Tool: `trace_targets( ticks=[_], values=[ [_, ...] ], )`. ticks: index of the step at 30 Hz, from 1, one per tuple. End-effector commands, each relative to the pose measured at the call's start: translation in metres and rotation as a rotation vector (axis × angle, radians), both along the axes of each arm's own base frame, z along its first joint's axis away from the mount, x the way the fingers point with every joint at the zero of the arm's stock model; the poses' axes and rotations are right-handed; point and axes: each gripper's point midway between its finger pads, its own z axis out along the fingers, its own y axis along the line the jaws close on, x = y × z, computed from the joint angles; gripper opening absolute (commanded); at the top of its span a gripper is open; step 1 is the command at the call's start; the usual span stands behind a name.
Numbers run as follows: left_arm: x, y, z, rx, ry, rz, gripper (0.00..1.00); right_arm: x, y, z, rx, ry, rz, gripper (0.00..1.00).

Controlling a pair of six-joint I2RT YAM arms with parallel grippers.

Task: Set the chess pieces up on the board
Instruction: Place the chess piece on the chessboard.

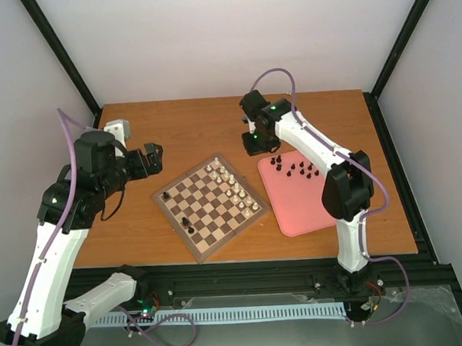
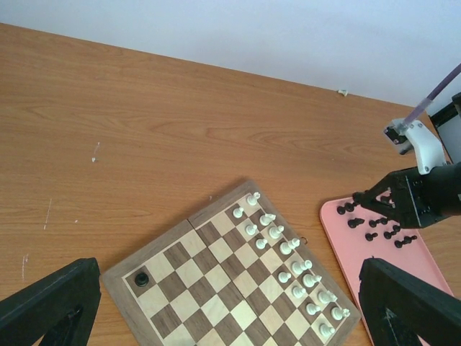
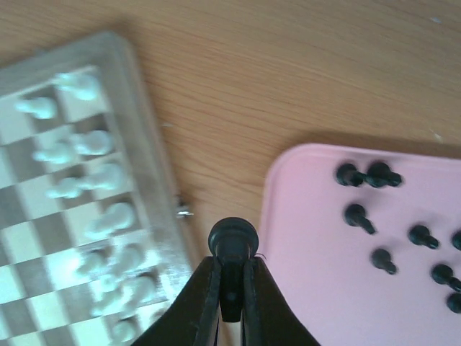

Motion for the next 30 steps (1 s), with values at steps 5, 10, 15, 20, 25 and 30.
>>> trace_targets(
  ticks=[5,10,15,20,25,30],
  values=[
    [-0.013,0.008,0.015,-0.023,-0.043,0.021,1.0,-0.034,0.092,0.03,0.095,-0.016,0.15,0.06],
    [-0.021,0.016,0.021,-0.005,-0.066,0.034,1.0,-0.048,0.148,0.044,0.192,-0.03,0.222,0.06],
    [-0.032,0.023,0.023,-0.01,-0.086,0.053,1.0,-0.077,0.195,0.041,0.247,-0.001,0.295,0.06],
    [-0.041,0.031,0.02,0.006,-0.084,0.069,1.0,-0.109,0.231,0.028,0.272,0.046,0.361,0.06],
    [-0.048,0.032,0.018,0.006,-0.084,0.062,1.0,-0.135,0.26,0.017,0.289,0.065,0.412,0.06],
    [-0.053,0.031,0.014,-0.001,-0.081,0.05,1.0,-0.148,0.274,0.002,0.28,0.075,0.437,0.06]
  ],
)
